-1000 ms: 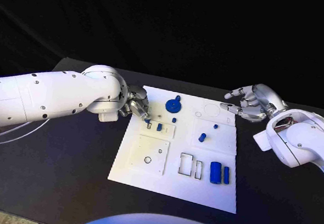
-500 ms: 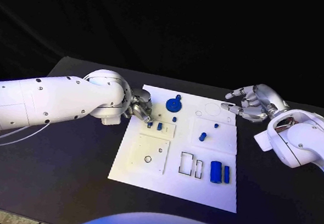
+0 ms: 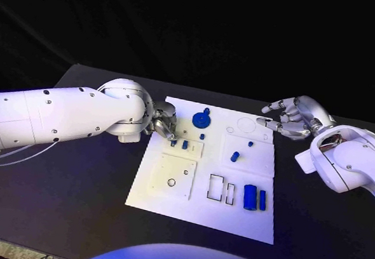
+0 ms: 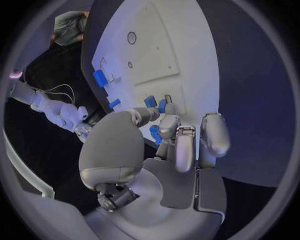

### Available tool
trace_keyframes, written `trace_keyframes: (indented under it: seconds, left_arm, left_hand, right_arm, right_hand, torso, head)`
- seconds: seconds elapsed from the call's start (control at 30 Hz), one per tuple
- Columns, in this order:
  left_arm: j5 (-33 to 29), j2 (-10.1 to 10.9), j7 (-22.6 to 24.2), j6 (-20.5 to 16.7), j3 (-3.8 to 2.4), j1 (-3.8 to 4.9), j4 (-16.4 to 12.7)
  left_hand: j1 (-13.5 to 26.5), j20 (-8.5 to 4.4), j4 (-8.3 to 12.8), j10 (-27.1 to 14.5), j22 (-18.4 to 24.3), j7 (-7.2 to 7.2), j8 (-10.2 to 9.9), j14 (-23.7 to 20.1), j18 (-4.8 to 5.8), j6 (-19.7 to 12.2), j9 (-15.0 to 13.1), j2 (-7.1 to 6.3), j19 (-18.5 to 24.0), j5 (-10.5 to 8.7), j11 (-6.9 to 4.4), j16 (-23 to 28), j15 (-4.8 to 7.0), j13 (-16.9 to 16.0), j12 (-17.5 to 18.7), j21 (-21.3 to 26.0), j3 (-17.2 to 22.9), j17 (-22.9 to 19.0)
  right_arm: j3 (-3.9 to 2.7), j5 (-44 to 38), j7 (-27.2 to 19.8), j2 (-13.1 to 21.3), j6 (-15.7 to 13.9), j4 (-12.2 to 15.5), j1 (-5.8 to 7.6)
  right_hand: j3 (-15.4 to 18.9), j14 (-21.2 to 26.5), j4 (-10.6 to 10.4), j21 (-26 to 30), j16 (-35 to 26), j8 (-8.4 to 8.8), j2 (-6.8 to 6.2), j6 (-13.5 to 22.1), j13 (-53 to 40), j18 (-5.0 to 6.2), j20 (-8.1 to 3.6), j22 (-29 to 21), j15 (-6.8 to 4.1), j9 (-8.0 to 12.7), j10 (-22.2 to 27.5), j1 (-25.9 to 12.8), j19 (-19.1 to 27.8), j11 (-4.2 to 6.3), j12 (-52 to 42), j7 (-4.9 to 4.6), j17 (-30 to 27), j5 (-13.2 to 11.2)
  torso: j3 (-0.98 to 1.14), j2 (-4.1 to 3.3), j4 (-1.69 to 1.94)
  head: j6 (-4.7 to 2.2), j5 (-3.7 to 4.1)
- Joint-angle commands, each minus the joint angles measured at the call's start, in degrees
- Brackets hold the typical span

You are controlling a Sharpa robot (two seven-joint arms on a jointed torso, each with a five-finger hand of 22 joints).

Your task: Assemble the parts on the task board

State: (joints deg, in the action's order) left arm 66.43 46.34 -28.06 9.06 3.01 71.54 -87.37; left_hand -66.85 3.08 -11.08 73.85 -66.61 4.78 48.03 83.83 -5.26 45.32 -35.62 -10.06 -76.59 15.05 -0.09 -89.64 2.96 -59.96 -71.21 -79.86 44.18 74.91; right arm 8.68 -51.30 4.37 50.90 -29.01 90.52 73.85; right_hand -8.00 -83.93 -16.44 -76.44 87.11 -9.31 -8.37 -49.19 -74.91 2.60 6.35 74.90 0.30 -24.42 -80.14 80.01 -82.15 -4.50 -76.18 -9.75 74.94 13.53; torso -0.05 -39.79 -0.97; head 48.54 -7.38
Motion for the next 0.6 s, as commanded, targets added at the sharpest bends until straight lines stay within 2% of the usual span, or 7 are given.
trace_keyframes:
  seconds: [0.03, 0.6]
  left_arm:
    - [1.4, -0.3, -0.1, 1.7, 0.01, -0.02, 0.1]
    - [2.4, -0.8, -0.2, 2.9, 0.12, -0.27, 0.8]
  left_hand:
    - [-0.1, 0.04, 9.2, 0.4, -0.1, -0.31, 0.3, 6.2, 0.35, 0.5, -0.2, -0.1, -0.3, 0.22, 0.13, -0.4, 0.35, 0.0, -0.3, -0.4, 9.7, 15.1]
    - [0.3, -0.07, 9.4, 0.7, -0.3, -0.45, 0.6, 6.2, 0.39, 0.8, -0.3, -0.61, -0.4, 0.8, -0.01, -0.4, 0.47, -0.1, -0.4, -0.5, 10.1, 15.1]
  right_arm:
    - [-0.01, -0.3, -0.4, 0.0, 0.2, 0.0, -0.05]
    - [-0.01, -0.1, -0.5, 0.0, 0.3, -0.1, -0.08]
  right_hand:
    - [0.0, -4.2, -0.2, 0.2, -0.3, -0.34, -0.05, 0.1, -2.7, 0.98, -0.1, 4.8, -0.06, 0.1, 0.1, -0.7, 0.1, 0.02, 0.1, 0.34, 7.7, 0.2]
    - [-0.1, -4.2, -0.2, 0.2, -0.3, -0.41, 0.01, 0.1, -2.7, 0.98, -0.11, 4.8, -0.07, 0.1, 0.1, -0.8, 0.1, 0.04, 0.1, 0.35, 7.7, 0.3]
  torso:
    - [-0.03, -0.02, 0.05]
    - [0.03, -0.04, 0.01]
  head:
    - [0.08, 0.02]
    - [0.32, 0.02]
